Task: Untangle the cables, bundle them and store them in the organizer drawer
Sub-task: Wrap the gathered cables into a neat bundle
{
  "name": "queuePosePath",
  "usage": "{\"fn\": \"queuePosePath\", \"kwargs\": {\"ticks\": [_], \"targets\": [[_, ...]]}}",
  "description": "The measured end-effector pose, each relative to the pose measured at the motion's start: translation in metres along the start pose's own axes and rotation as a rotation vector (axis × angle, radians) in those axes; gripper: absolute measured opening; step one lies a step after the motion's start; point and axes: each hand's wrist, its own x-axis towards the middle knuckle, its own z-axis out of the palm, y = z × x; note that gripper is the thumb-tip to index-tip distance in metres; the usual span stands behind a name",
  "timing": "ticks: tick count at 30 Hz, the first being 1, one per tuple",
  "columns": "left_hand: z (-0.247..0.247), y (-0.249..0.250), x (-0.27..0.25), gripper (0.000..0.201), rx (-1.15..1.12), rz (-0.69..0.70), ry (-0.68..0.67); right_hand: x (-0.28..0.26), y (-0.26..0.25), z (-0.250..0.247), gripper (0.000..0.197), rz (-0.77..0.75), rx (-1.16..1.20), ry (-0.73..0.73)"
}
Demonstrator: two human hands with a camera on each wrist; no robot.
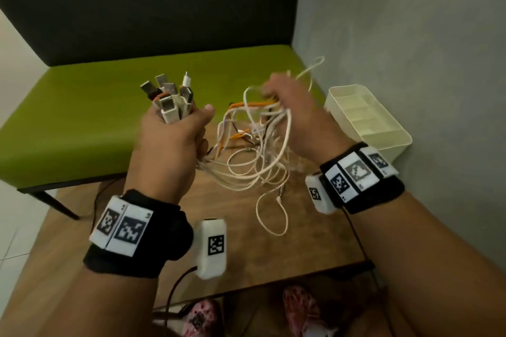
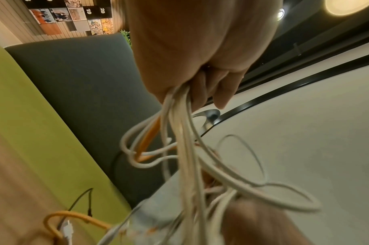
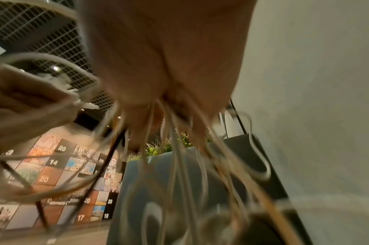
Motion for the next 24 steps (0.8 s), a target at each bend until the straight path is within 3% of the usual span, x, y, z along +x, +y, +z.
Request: {"fn": "queuePosePath", "kwargs": {"ticks": [2, 3, 5, 7, 9, 11, 12, 13, 15, 17, 19, 21, 22, 24], "targets": [[0.001, -0.011, 0.002, 0.032, 0.001, -0.012, 0.013, -0.018, 0.009, 0.007, 0.03, 0.223, -0.136, -0.568], [-0.002, -0.016, 0.002, 0.032, -0.003, -0.025, 0.019, -0.027, 0.018, 0.008, 0.04, 0.274, -0.215, -0.782], [-0.011, -0.023, 0.001, 0.031, 0.024, -0.058, 0.032, -0.041, 0.031, -0.003, 0.071, 0.386, -0.185, -0.949], [-0.02, -0.029, -0.002, 0.031, 0.061, -0.092, 0.028, -0.046, 0.041, -0.024, 0.076, 0.51, 0.109, -0.814], [-0.026, -0.032, -0.003, 0.03, 0.076, -0.107, 0.015, -0.049, 0.054, -0.041, 0.05, 0.562, 0.402, -0.506], [-0.028, -0.034, -0.004, 0.028, 0.123, -0.118, 0.007, -0.051, 0.063, -0.04, 0.025, 0.627, 0.43, -0.146], [-0.03, -0.036, -0.004, 0.027, 0.154, -0.122, 0.005, -0.05, 0.068, -0.034, 0.022, 0.664, 0.291, -0.073], [-0.031, -0.037, -0.003, 0.026, 0.182, -0.128, 0.002, -0.051, 0.071, -0.027, 0.033, 0.7, 0.112, -0.117], [-0.035, -0.039, -0.001, 0.027, 0.23, -0.144, 0.0, -0.056, 0.08, -0.008, 0.066, 0.773, -0.13, -0.417], [-0.041, -0.04, 0.002, 0.031, 0.267, -0.162, 0.007, -0.06, 0.086, 0.009, 0.066, 0.815, -0.136, -0.639], [-0.047, -0.042, 0.004, 0.033, 0.296, -0.178, 0.019, -0.062, 0.093, 0.024, 0.042, 0.817, -0.002, -0.669], [-0.054, -0.043, 0.005, 0.034, 0.319, -0.194, 0.031, -0.057, 0.1, 0.032, 0.012, 0.798, 0.012, -0.601], [-0.057, -0.043, 0.005, 0.034, 0.328, -0.201, 0.038, -0.054, 0.105, 0.031, 0.005, 0.805, -0.021, -0.557], [-0.064, -0.043, 0.005, 0.034, 0.348, -0.214, 0.046, -0.053, 0.114, 0.026, 0.015, 0.847, -0.088, -0.468]]}}
